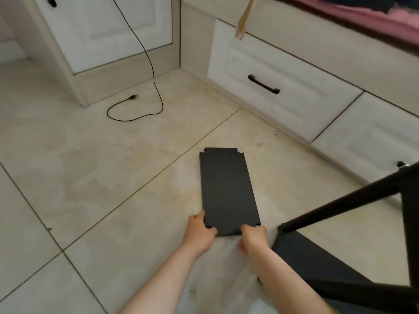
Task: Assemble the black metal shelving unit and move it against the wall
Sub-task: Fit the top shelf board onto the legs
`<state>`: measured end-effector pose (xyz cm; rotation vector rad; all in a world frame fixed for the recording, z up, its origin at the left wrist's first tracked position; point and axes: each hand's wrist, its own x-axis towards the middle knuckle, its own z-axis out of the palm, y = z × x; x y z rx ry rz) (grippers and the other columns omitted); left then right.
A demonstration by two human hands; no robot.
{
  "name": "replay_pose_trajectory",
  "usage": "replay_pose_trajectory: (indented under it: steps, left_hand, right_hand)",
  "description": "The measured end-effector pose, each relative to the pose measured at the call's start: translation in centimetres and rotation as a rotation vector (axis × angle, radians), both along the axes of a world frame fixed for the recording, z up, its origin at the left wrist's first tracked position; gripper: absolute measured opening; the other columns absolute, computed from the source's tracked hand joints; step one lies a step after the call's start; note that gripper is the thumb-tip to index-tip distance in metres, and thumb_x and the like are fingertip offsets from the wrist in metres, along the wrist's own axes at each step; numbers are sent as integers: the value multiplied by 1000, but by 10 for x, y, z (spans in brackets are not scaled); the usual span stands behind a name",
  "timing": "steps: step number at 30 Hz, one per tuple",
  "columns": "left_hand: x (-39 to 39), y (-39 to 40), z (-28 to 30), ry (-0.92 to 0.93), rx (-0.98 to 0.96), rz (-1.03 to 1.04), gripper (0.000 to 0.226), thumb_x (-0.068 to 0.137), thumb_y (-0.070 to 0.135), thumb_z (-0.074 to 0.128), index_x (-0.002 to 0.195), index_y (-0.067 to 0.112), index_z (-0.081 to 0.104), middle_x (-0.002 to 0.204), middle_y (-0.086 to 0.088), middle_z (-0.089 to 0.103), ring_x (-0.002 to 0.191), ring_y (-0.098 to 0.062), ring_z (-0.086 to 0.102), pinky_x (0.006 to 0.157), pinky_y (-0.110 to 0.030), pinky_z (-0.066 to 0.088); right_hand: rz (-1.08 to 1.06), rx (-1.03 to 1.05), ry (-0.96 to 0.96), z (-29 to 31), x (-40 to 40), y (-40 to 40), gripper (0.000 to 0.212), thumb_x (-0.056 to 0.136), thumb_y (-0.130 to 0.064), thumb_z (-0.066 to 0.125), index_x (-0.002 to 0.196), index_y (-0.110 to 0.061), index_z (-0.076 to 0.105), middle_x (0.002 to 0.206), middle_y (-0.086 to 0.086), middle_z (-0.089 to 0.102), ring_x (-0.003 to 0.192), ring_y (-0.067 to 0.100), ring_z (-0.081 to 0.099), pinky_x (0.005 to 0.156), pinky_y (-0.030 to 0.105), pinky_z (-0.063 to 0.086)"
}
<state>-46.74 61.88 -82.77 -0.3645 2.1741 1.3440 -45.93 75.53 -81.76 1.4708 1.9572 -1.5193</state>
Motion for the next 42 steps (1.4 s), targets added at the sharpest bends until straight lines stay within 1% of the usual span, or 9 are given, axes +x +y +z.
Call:
replay_pose_trajectory:
  steps: [4,10,16,20,25,30,36,40,42]
  left_hand:
    - [1,-2,8,-36,132,190,41,92,7,61,131,14,50,124,-2,59,107,-19,59,90,-28,46]
    - [-5,-7,28,-87,412,385,32,100,15,56,126,25,40,116,-5,67,101,-17,66,88,-34,54]
    - [-23,-17,54,-186,768,589,28,102,10,51,130,7,53,119,-19,68,105,-32,68,95,-46,54]
    - [-29,-39,72,-204,695,598,23,99,16,56,116,3,66,99,-13,73,86,-25,68,73,-35,55]
    - [-15,-67,109,-193,671,621,23,97,18,61,115,5,66,101,-11,74,83,-24,69,58,-30,58]
    - [0,-96,174,-82,660,623,33,99,20,59,127,2,60,106,-12,69,89,-25,65,69,-35,53]
    - [24,-120,265,41,670,592,40,101,23,57,134,-1,56,127,-16,65,108,-30,66,73,-34,54]
    - [49,-126,324,63,680,514,33,103,28,53,125,3,56,96,-10,67,80,-21,66,64,-30,53]
    - [60,-128,346,67,676,495,30,103,28,53,121,4,55,96,-12,65,81,-22,64,67,-31,51]
  right_hand:
    - [-144,-102,133,3,1,-6,38,93,-9,61,122,-6,36,126,17,53,101,37,61,83,48,57]
    - [-392,-406,332,29,6,-12,45,93,-1,63,129,-8,37,122,18,59,97,33,67,73,45,57]
    - [-341,-635,394,61,12,-27,26,95,-4,63,121,-3,60,117,17,69,97,30,70,72,38,57]
    - [-346,-691,326,93,16,-37,19,93,-1,63,111,2,60,110,20,70,93,36,71,74,40,57]
    - [-294,-739,297,145,34,-50,12,92,-1,65,103,0,59,104,20,70,71,32,73,73,41,59]
    - [-184,-762,340,219,55,-59,17,90,-1,68,104,1,58,98,22,72,66,31,74,63,41,63]
    - [-78,-833,437,317,95,-59,18,89,1,68,103,2,57,102,26,70,89,40,72,67,47,62]
    - [4,-813,487,372,130,-49,26,87,0,70,109,0,57,99,25,73,83,40,74,60,45,62]
    - [46,-800,506,396,149,-40,30,87,-2,71,112,-2,57,90,24,74,81,40,74,59,43,61]
